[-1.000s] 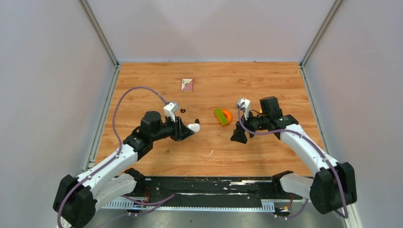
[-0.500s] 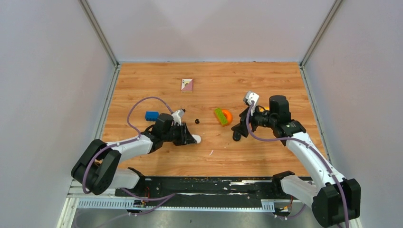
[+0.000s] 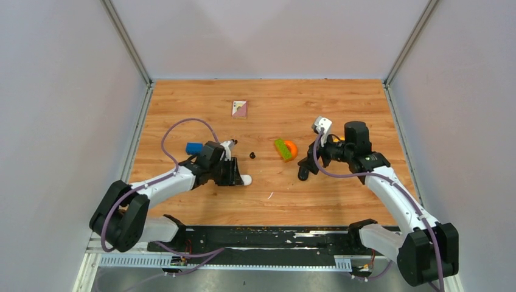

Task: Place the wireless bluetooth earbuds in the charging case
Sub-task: Place the charging case at the center of the board, then pick up the charging case at the center of the board.

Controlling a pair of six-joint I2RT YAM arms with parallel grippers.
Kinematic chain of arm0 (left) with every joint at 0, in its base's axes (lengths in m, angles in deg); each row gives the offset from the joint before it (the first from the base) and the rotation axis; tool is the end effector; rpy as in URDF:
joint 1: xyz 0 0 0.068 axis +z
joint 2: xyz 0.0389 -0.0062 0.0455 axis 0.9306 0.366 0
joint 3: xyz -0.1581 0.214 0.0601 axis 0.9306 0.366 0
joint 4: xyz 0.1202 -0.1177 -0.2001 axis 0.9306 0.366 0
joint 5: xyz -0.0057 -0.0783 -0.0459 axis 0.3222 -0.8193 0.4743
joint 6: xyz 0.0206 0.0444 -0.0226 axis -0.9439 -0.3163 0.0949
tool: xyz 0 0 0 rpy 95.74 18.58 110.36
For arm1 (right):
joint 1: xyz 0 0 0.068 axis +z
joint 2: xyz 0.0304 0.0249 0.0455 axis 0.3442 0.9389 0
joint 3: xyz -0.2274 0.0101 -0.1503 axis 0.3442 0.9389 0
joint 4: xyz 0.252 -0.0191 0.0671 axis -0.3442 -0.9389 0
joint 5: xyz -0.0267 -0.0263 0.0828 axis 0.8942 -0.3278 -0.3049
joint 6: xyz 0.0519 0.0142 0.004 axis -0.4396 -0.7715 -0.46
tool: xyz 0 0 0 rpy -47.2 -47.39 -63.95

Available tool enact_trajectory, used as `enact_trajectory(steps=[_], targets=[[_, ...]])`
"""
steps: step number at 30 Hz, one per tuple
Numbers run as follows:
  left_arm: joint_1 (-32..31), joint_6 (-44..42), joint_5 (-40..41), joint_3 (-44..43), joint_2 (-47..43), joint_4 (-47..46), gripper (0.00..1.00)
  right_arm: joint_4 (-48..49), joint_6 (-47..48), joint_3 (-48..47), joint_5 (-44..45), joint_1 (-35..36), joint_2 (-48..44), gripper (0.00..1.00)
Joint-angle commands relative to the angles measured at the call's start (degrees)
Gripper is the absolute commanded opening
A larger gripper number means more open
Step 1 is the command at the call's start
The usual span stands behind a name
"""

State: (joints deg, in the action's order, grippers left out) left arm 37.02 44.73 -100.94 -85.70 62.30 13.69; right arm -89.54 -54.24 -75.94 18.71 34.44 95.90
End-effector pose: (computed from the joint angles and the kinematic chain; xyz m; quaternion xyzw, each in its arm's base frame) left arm 0.1997 -0.1348 0.1613 0.0205 0.9360 -0.2942 0.1923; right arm 0.2111 0.0786 0.2641 -0.4118 0.7442 0.2962 0.4345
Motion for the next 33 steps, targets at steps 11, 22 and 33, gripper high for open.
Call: enact_trajectory(steps=[11,22,33], targets=[[-0.96,-7.66,16.53,-6.34,-21.04,19.00,0.57,-0.93,11.08,-4.09,23.32,-1.21,8.81,0.69],[-4.72,-5.10,14.00,-0.26,-26.04,12.68,0.56,-3.02,18.90,-7.67,38.89,2.42,24.83,0.63],[-5.24,-7.66,10.15,2.60,-29.81,5.68,0.57,-11.28,23.30,-6.76,21.54,6.79,21.97,0.66]])
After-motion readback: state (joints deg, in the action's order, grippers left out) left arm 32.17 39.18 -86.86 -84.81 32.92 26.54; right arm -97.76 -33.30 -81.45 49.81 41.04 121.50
